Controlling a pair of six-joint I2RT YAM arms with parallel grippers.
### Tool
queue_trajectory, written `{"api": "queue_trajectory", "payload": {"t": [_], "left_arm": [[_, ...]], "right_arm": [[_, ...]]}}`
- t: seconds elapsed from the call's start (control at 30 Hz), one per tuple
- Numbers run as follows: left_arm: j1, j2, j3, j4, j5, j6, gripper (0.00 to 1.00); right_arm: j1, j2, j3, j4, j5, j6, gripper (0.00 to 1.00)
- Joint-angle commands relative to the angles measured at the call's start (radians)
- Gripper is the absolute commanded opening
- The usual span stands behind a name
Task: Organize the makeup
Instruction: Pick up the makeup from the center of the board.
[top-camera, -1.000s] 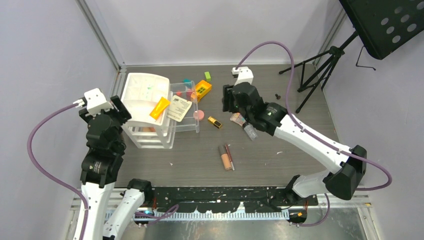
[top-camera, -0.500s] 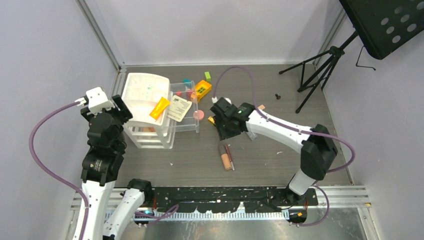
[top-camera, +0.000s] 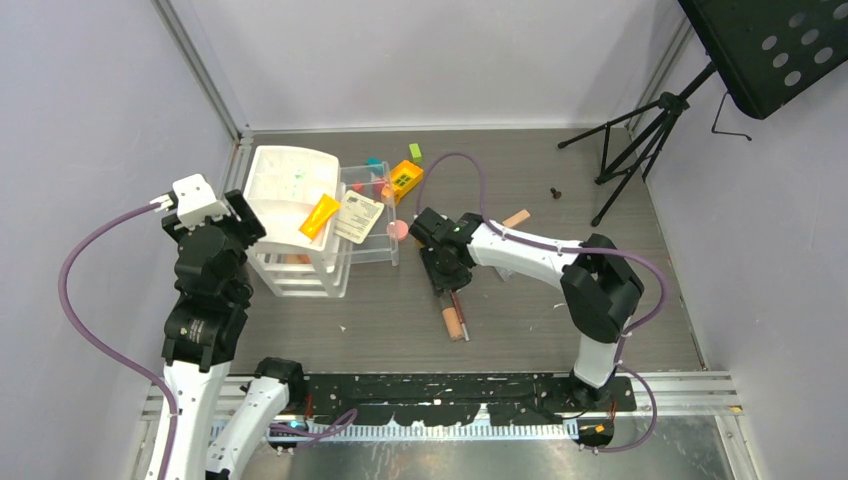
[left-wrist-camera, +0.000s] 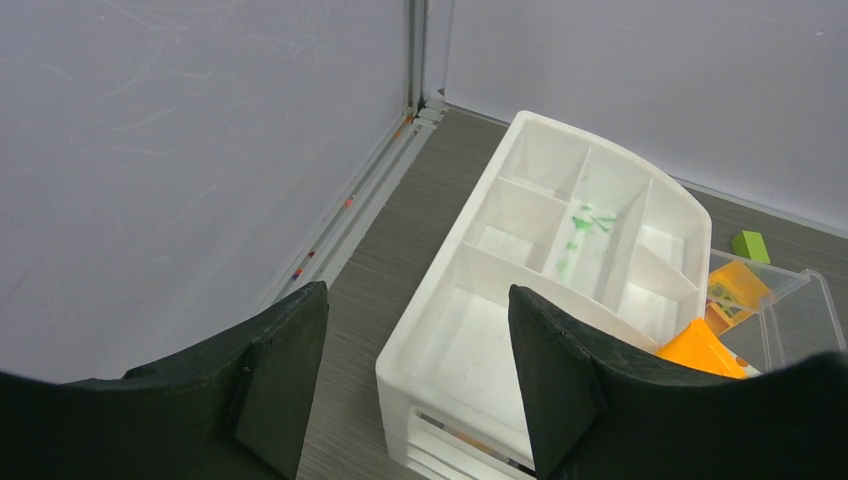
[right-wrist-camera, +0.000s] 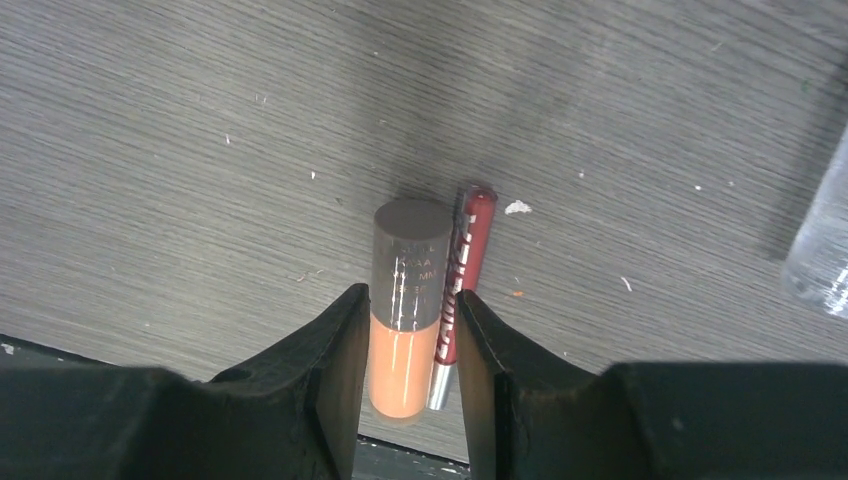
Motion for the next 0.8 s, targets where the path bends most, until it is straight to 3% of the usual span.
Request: {"api": "queue_trajectory", "payload": {"t": [0.0, 0.77], "left_arm": [[0.002, 0.003, 0.001, 0.047, 0.005, -0.006, 0.68], [0.001, -0.003, 0.001, 0.047, 0.000, -0.003, 0.68]], "right_arm": [[0.005, 0.015, -0.009, 0.049, -0.030, 0.013, 0.42], [0.006, 0.113, -0.020, 0.089, -0.035, 0.009, 0.36]]}}
